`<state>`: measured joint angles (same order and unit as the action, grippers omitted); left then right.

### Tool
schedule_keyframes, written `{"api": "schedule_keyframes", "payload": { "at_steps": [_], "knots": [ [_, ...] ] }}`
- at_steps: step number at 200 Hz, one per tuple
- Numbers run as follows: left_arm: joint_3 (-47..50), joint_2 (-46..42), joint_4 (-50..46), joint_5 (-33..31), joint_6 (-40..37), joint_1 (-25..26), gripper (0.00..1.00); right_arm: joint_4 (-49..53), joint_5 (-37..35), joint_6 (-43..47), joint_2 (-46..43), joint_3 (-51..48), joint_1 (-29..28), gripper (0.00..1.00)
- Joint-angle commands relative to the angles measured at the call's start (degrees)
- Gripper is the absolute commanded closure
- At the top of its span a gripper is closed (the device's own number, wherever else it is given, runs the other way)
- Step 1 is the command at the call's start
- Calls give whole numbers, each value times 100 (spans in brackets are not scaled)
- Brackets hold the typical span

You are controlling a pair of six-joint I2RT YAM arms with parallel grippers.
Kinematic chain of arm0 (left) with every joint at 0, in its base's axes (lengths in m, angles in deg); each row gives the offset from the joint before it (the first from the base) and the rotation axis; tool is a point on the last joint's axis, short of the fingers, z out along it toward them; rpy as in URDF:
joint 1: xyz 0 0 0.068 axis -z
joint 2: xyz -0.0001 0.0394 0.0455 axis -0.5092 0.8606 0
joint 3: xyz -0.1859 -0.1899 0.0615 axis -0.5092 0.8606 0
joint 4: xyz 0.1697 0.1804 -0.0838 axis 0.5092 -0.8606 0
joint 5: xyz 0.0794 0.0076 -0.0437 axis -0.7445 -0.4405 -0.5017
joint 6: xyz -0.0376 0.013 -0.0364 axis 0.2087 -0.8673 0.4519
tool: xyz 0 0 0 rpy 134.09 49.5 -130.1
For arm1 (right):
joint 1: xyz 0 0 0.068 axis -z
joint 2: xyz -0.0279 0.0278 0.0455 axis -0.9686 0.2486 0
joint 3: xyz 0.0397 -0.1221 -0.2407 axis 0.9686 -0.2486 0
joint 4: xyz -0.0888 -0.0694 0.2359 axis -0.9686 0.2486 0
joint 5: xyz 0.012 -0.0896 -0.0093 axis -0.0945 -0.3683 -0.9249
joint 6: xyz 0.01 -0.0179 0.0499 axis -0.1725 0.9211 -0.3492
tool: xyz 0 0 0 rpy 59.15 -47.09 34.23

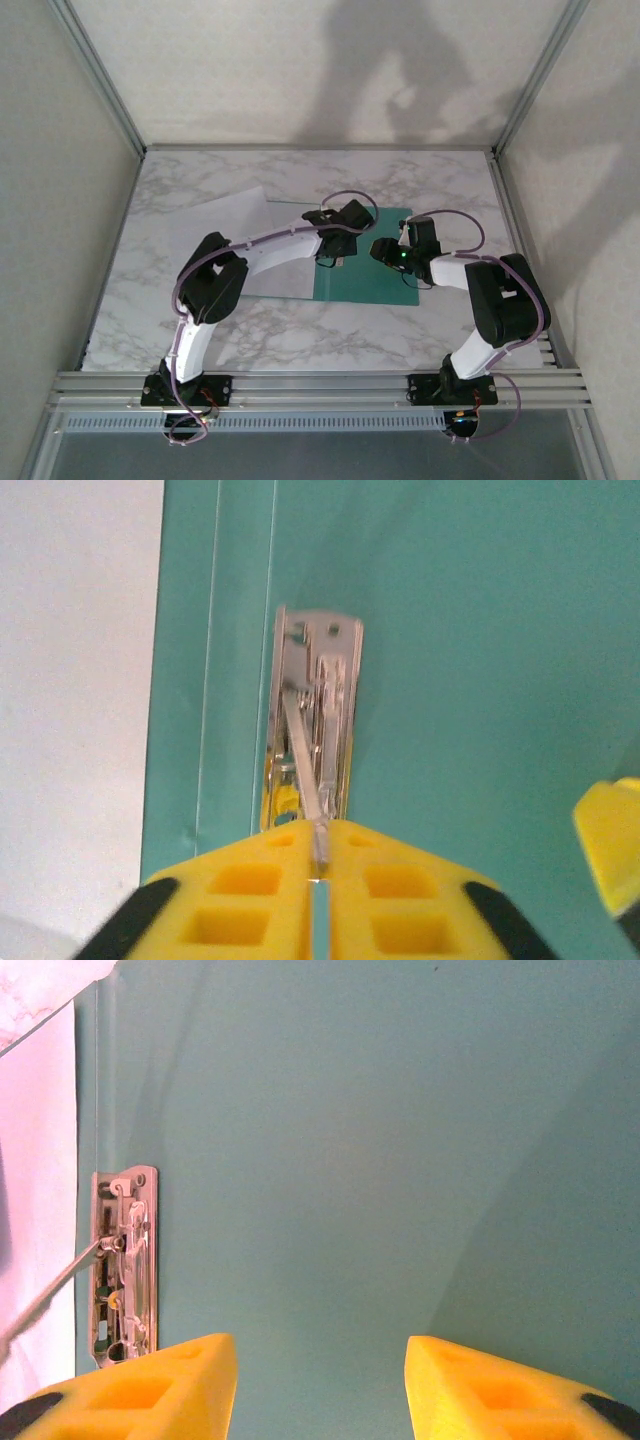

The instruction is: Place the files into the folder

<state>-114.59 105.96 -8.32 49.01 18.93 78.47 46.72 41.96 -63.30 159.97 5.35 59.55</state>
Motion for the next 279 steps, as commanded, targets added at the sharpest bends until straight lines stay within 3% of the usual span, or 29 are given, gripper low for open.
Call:
{"api": "schedule_keyframes", "payload": {
  "at_steps": [1,20,58,86,138,187,231,279],
  "knots": [
    [-273,40,-238,-156,-134,-99,79,1290,317,-230,457,-406,-171,51],
    [-473,23,-377,-243,-208,-140,71,1327,297,-217,438,-397,-170,51],
    [-603,-242,-467,-419,-290,-192,66,1409,244,-189,388,-362,-170,50],
    [-245,-585,-273,-242,-310,-172,68,1492,196,-147,369,-319,-170,51],
    [1338,-1248,603,441,-307,-136,76,1597,114,-73,377,-235,-171,51],
    [2018,-1172,909,559,-283,-136,81,1644,89,-58,405,-195,-170,51],
    [1555,-699,878,349,-557,-262,84,1659,89,-41,412,-186,-172,51],
    [260,41,634,165,-1064,-590,87,1691,113,3,421,-162,-175,51]
  ]
}}
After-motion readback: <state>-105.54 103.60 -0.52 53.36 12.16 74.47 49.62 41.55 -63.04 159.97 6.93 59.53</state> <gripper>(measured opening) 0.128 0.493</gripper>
